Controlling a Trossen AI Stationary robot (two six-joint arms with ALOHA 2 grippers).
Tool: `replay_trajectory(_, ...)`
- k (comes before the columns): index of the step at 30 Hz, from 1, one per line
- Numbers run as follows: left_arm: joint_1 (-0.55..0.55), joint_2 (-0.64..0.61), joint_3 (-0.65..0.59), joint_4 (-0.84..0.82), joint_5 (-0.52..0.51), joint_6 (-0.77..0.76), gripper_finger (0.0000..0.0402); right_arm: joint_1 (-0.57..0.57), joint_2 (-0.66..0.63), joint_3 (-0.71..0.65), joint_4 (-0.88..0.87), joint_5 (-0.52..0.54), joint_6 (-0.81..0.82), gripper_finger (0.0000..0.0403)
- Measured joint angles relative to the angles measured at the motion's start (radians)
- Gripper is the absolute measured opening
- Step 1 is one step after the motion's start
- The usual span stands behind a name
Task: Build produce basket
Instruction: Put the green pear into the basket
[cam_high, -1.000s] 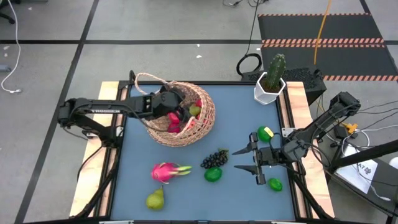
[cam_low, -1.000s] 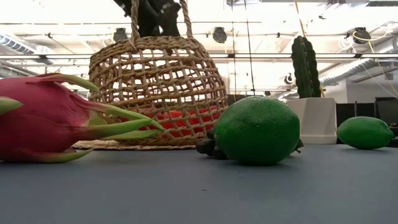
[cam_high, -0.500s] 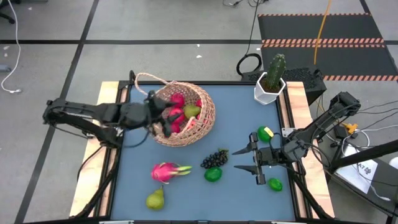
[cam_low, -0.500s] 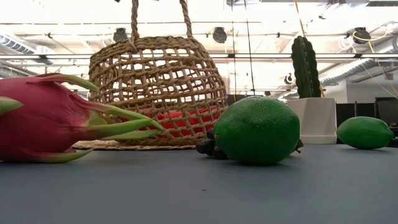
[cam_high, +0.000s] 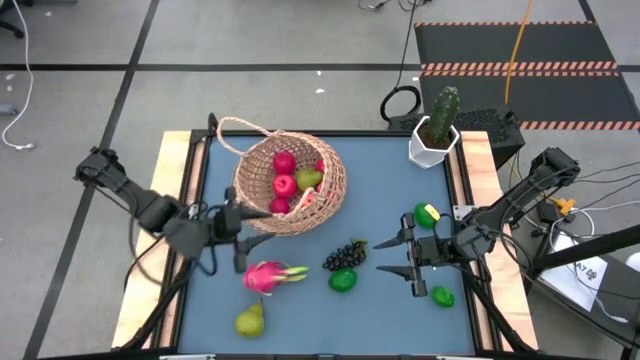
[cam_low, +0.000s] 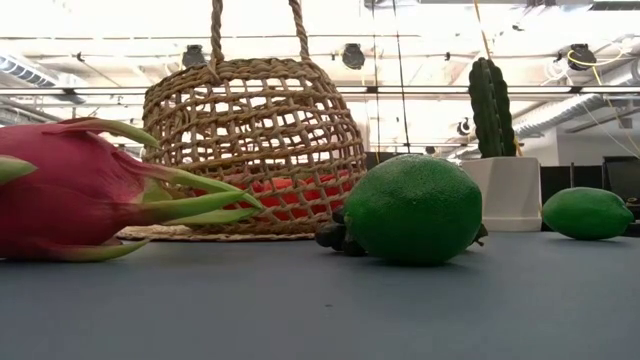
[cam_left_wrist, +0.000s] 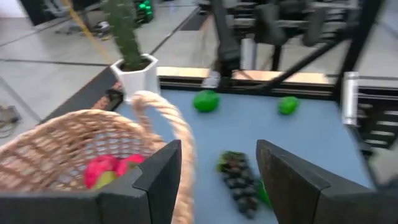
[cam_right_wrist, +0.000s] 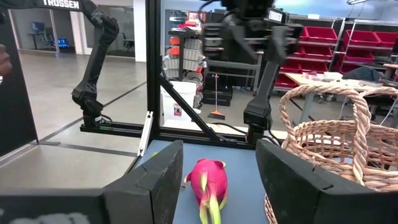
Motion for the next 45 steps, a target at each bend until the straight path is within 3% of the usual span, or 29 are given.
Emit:
replay_trajectory(7,-0.180,0.052,0.000,0.003,-0.046,-0.056,0.0209,0.000,0.000,0.000,-0.002,0.000,0.000,0.0196)
replay_trajectory(16,-0.328,0.169,0.000,-0.034,-0.044,-0.170,0.0209,0.000,0.000,0.000,-0.009,0.000,0.010,0.0196)
replay_trajectory(21,-0.384,0.227,0.000,-0.042,-0.028,-0.331,0.0209,0.000,0.000,0.000,-0.013,0.000,0.019,0.0196)
replay_trajectory(38,-0.451,0.473,0.000,-0.074,0.333,-0.885,0.0206,0.000,0.000,0.000,-0.016,-0.003,0.017,0.0196)
replay_trajectory(45,-0.461,0.556,0.001,-0.074,0.364,-0.953,0.0156,0.000,0.000,0.000,-0.012,-0.004,0.015,0.0196)
